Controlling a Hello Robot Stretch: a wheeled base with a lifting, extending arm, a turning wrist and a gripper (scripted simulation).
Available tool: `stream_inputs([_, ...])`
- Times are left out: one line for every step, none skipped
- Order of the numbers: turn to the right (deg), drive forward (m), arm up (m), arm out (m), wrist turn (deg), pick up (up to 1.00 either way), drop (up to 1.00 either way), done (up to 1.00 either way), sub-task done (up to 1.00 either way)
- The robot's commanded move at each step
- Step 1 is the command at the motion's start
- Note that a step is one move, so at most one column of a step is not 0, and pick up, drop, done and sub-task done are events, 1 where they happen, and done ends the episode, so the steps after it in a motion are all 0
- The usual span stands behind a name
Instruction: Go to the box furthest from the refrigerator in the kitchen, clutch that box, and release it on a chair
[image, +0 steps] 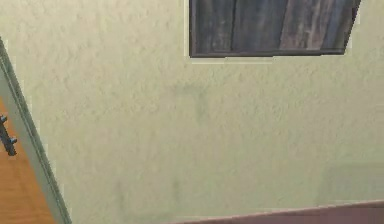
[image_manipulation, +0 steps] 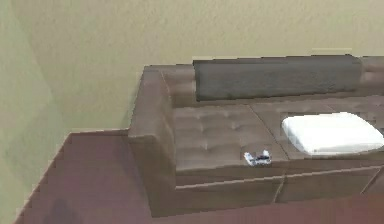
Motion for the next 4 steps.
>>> stream_inputs([-45.0, 0.00, 0.00, 0.00, 0.0, 0.00, 0.00, 0.00, 0.00])
stream_inputs([-39.0, 0.00, 0.00, 0.00, 0.0, 0.00, 0.00, 0.00, 0.00])
stream_inputs([0.0, 0.90, 0.00, 0.00, 0.0, 0.00, 0.00, 0.00, 0.00])
stream_inputs([-45.0, 0.00, 0.00, 0.00, 0.0, 0.00, 0.00, 0.00, 0.00])
